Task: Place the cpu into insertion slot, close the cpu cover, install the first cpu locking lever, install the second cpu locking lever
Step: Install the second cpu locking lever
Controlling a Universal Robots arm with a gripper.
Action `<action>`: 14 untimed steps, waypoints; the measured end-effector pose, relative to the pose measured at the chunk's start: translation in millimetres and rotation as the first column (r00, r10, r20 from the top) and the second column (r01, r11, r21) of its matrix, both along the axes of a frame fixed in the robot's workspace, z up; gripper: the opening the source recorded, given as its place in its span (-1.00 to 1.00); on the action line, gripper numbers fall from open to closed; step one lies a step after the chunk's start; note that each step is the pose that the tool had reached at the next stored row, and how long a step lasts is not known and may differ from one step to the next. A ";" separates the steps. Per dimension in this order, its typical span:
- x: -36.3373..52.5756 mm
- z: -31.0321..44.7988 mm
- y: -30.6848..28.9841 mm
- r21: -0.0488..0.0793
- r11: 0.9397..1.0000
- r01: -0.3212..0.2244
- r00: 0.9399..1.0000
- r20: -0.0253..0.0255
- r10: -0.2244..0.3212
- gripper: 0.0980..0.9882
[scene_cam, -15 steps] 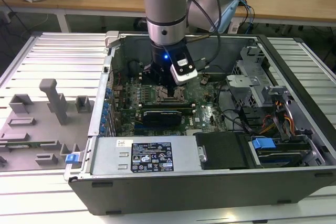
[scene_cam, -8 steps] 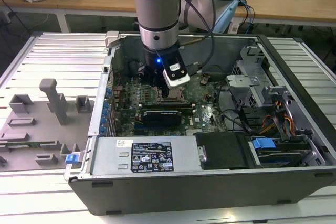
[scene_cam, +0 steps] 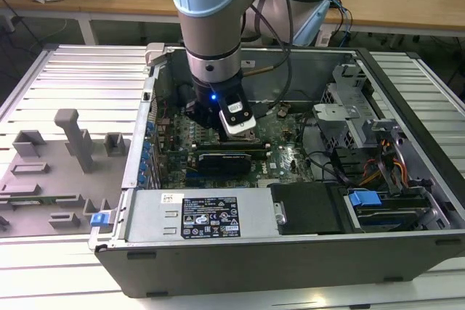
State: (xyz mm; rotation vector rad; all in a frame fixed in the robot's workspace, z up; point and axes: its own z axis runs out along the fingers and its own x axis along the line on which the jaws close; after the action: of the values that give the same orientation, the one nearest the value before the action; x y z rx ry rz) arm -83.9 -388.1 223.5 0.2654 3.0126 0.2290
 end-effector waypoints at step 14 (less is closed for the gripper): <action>-12.9 -19.2 -4.7 0.095 0.995 -0.009 1.000 0.000 0.009 -0.98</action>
State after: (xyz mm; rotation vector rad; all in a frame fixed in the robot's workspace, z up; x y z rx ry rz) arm -96.9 -392.8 204.3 0.2607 3.0076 0.3744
